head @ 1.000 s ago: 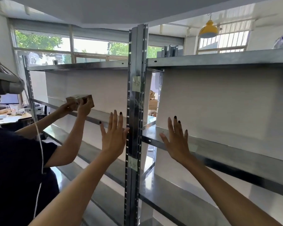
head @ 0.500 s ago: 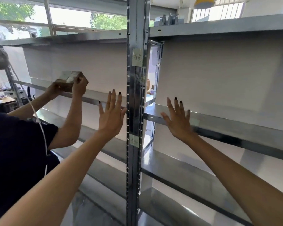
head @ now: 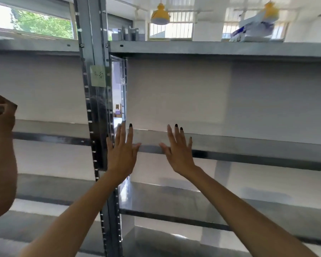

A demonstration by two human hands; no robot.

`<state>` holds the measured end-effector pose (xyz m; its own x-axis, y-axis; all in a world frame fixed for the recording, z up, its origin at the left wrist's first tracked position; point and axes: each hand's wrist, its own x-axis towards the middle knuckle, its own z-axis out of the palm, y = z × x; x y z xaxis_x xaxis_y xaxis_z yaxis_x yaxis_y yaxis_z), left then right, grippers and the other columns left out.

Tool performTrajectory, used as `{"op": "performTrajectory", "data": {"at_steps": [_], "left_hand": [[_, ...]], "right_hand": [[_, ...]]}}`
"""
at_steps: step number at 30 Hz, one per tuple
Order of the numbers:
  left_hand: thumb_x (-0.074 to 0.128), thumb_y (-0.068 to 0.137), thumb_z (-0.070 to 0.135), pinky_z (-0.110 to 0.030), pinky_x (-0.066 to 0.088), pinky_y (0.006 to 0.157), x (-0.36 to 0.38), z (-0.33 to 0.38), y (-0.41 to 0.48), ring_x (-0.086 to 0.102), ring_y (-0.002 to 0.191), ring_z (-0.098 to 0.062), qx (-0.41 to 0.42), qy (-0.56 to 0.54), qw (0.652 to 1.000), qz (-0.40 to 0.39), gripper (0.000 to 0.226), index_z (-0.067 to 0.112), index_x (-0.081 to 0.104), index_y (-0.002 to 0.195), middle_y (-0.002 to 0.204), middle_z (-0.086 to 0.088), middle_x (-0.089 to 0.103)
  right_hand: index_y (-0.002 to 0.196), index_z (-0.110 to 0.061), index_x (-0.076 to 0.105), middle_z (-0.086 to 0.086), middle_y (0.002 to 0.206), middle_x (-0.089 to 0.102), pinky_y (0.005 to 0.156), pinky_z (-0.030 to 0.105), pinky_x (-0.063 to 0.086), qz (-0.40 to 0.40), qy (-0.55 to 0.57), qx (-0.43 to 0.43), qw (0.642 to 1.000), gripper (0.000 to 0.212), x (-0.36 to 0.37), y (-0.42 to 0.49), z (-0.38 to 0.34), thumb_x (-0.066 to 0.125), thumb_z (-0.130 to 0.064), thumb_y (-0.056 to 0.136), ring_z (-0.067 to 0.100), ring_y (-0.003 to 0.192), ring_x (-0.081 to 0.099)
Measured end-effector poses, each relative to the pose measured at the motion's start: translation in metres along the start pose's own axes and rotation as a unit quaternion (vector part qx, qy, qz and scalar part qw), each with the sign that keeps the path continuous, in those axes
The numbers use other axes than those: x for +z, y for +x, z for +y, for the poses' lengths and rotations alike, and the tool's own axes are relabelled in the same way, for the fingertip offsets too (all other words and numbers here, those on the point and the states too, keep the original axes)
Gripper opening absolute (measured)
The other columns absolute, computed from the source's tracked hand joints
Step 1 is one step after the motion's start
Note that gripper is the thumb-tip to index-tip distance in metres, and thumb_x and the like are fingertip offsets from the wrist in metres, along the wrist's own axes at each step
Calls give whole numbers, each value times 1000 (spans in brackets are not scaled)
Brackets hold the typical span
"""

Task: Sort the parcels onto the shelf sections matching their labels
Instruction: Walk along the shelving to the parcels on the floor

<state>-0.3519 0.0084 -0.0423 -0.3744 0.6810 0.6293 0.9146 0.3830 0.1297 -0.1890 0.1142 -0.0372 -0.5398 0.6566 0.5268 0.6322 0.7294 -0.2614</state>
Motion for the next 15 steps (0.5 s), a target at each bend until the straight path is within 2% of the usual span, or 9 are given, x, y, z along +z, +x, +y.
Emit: {"op": "performTrajectory", "data": {"at_steps": [3, 6, 9, 15], "left_hand": [[19, 94, 50, -55, 3, 117, 21, 31, 0, -8, 147, -25, 50, -10, 999, 0, 69, 18, -3, 151, 160, -7, -10], [19, 95, 48, -53, 5, 118, 28, 58, 5, -4, 148, -25, 83, -21, 996, 15, 66, 17, 2, 151, 160, -7, -4], [22, 97, 49, -52, 4, 119, 30, 81, 13, -8, 147, -23, 91, -54, 994, 15, 66, 19, -1, 151, 160, -6, -9], [8, 92, 57, -51, 1, 119, 35, 131, 10, -14, 146, -23, 112, -53, 992, 3, 72, 19, -7, 151, 159, -6, -15]], "right_hand": [[150, -29, -9, 2, 160, -9, 116, 53, -6, 14, -22, 31, 999, 68, -12, -11, 23, 21, -55, 96, 21, 147, -10], [150, -29, -11, 1, 160, -12, 115, 52, -8, 15, -62, 62, 996, 69, -29, -24, 48, 18, -57, 94, 21, 147, -11], [148, -29, -15, 1, 160, -12, 115, 53, -6, 28, -78, 86, 993, 73, -48, -38, 71, 14, -61, 89, 22, 147, -11], [149, -27, -12, 4, 160, -7, 114, 57, -4, 60, -94, 103, 988, 76, -78, -60, 108, 15, -65, 89, 24, 148, -6]]}}
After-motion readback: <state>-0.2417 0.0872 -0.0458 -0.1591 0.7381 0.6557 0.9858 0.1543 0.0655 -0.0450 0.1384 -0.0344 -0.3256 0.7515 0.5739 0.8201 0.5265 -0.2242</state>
